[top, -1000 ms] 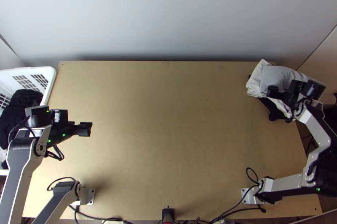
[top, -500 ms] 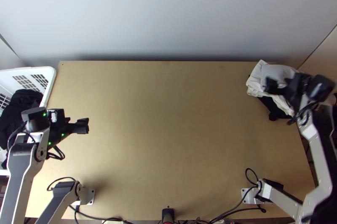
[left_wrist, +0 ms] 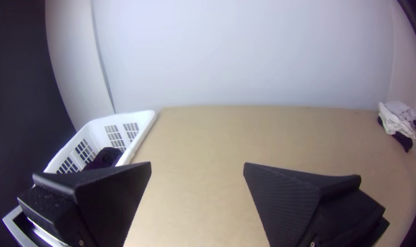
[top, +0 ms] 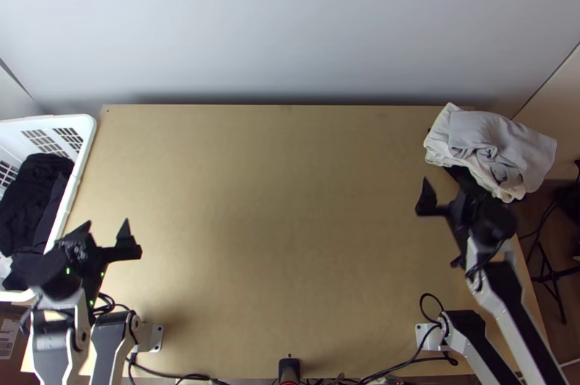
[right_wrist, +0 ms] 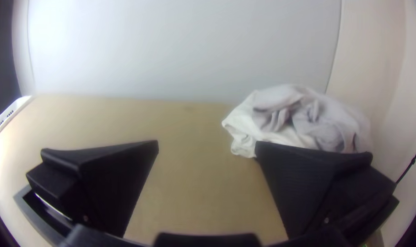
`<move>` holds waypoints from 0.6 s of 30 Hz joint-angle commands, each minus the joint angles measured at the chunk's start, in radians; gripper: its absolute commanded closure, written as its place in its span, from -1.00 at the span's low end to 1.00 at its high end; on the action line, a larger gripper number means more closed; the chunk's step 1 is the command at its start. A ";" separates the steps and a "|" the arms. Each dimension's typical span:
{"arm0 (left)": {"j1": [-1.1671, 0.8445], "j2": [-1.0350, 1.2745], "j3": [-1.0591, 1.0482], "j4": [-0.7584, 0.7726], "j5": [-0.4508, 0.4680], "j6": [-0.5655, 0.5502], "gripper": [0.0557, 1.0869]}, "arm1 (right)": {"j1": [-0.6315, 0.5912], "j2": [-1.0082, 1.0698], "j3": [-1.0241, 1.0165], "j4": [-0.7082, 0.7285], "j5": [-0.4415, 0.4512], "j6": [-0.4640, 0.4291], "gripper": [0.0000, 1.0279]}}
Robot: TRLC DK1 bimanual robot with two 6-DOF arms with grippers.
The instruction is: Fold the t-shirt
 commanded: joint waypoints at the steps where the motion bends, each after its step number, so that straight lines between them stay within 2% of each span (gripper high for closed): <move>1: 0.115 -0.213 -0.156 0.020 -0.040 0.013 -0.90 | 0.029 -0.150 -0.245 0.119 0.064 -0.003 -0.91; 3: 0.113 -0.208 -0.172 0.023 -0.040 0.011 -0.90 | 0.041 -0.251 -0.289 0.036 0.063 0.003 -0.91; 4: 0.112 -0.208 -0.183 0.027 -0.040 0.011 -0.90 | 0.061 -0.317 -0.291 -0.076 0.063 0.010 -0.91; 6: 0.117 -0.210 -0.194 0.030 -0.041 0.010 -0.90 | 0.078 -0.446 -0.295 -0.211 0.063 0.012 -0.91; 10: 0.121 -0.207 -0.238 0.046 -0.033 0.002 -0.90 | 0.071 -0.633 -0.295 -0.310 0.064 0.012 -0.91; 13: 0.117 -0.208 -0.238 0.046 -0.032 -0.012 -0.90 | 0.058 -0.762 -0.295 -0.313 0.063 0.013 -0.91; 15: 0.107 -0.210 -0.238 0.044 -0.032 -0.010 -0.90 | 0.046 -0.734 -0.294 -0.315 0.063 0.007 -0.91; 18: 0.109 -0.210 -0.237 0.044 -0.032 -0.012 -0.90 | -0.069 -0.757 -0.294 -0.313 0.061 0.015 -0.91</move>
